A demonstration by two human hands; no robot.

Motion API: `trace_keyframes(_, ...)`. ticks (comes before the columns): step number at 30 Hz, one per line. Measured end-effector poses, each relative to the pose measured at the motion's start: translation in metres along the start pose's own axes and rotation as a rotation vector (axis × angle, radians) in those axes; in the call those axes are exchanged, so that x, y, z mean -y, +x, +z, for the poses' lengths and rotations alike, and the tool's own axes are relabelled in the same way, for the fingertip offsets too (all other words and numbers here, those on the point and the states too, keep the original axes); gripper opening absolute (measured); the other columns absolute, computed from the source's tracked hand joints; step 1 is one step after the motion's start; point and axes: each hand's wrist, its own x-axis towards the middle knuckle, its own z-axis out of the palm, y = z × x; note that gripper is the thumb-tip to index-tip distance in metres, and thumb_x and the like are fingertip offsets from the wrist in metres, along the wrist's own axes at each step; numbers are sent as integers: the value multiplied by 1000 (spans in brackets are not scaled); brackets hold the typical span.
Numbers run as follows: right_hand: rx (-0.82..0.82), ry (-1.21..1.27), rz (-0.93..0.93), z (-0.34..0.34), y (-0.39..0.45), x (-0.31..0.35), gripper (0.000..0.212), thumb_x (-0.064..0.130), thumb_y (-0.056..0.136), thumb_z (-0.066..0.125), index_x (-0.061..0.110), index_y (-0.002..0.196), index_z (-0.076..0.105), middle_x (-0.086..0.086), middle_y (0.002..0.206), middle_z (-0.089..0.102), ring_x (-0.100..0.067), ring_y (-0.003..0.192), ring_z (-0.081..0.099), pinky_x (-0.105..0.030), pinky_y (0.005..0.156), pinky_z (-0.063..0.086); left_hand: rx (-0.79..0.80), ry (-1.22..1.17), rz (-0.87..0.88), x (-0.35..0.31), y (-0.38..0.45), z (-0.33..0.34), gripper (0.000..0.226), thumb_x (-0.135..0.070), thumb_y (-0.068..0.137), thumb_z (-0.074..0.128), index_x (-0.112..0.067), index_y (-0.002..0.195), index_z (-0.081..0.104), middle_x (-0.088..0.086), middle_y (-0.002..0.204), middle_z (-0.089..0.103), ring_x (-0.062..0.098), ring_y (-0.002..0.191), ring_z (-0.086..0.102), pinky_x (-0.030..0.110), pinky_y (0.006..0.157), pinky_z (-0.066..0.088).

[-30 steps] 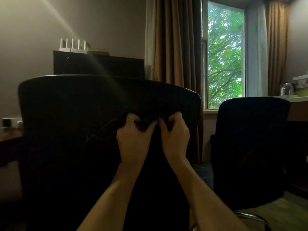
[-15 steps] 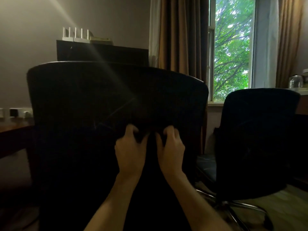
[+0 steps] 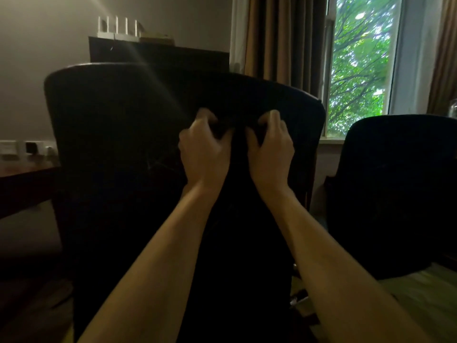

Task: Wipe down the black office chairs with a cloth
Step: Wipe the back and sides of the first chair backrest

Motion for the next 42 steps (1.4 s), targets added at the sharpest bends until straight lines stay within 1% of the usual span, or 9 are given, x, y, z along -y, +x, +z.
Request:
trace_keyframes(4, 90, -45, 93, 6, -57, -27, 19, 26, 94, 59, 10, 101, 51, -5, 97, 57, -15, 76, 56, -28, 66, 48, 103, 18, -106, 40, -42, 2, 23, -35, 83, 75, -22, 86, 56, -6, 73, 63, 12, 65, 64, 37, 64, 57)
trace_keyframes(8, 210, 15, 299, 5, -138, -50, 18, 28, 94, 60, 13, 98, 50, 3, 95, 56, -2, 71, 51, -10, 62, 41, 208, 118, -259, 81, -113, -5, 24, -39, 84, 73, -24, 84, 55, -8, 71, 62, 10, 64, 62, 27, 60, 53)
trace_keyframes(14, 434, -53, 534, -2, -237, -72, 19, 32, 95, 58, 19, 94, 44, 4, 85, 58, -12, 71, 58, -25, 61, 48, 296, 144, -452, 117, -211, -18, 21, -29, 84, 75, -24, 79, 54, -14, 65, 57, 1, 60, 58, 7, 48, 37)
trace_keyframes(18, 354, 10, 527, -1, -207, -64, 14, 28, 95, 57, 20, 96, 46, 5, 85, 61, -9, 73, 60, -24, 62, 49, 266, 65, -493, 97, -183, -15, 21, -32, 83, 75, -24, 78, 55, -13, 67, 59, 0, 59, 58, 5, 50, 39)
trace_keyframes(23, 156, 87, 384, -2, -118, -37, 17, 26, 94, 61, 23, 99, 45, 15, 82, 55, 4, 71, 56, -7, 61, 43, 135, -12, -365, 57, -101, -5, 22, -33, 84, 75, -19, 86, 58, -15, 67, 57, -6, 57, 55, 3, 51, 40)
trace_keyframes(28, 203, -79, 292, 0, -104, -39, 22, 32, 95, 58, 14, 105, 50, 2, 92, 60, -10, 75, 56, -18, 62, 39, 166, 6, -306, 54, -83, -1, 27, -36, 80, 77, -22, 91, 57, -8, 74, 62, 10, 67, 65, 34, 64, 58)
trace_keyframes(32, 243, -54, 335, 2, -151, -53, 20, 29, 95, 57, 14, 104, 47, -4, 96, 60, -15, 77, 58, -31, 67, 49, 205, 112, -358, 74, -126, -5, 25, -37, 82, 74, -23, 88, 55, -13, 69, 56, -3, 60, 54, 8, 51, 40)
trace_keyframes(37, 416, -38, 503, 0, -242, -70, 17, 25, 95, 58, 16, 99, 44, 0, 96, 57, -11, 78, 57, -17, 62, 43, 247, 187, -466, 116, -212, -21, 22, -29, 83, 76, -16, 86, 58, -19, 65, 49, -9, 55, 45, 1, 52, 37)
trace_keyframes(42, 563, -36, 679, -2, -293, -78, 16, 21, 95, 60, 18, 102, 45, 2, 99, 58, -14, 90, 61, -23, 73, 52, 334, 200, -583, 138, -263, -33, 22, -13, 82, 75, -20, 80, 54, -19, 63, 48, 15, 68, 63, 0, 58, 37)
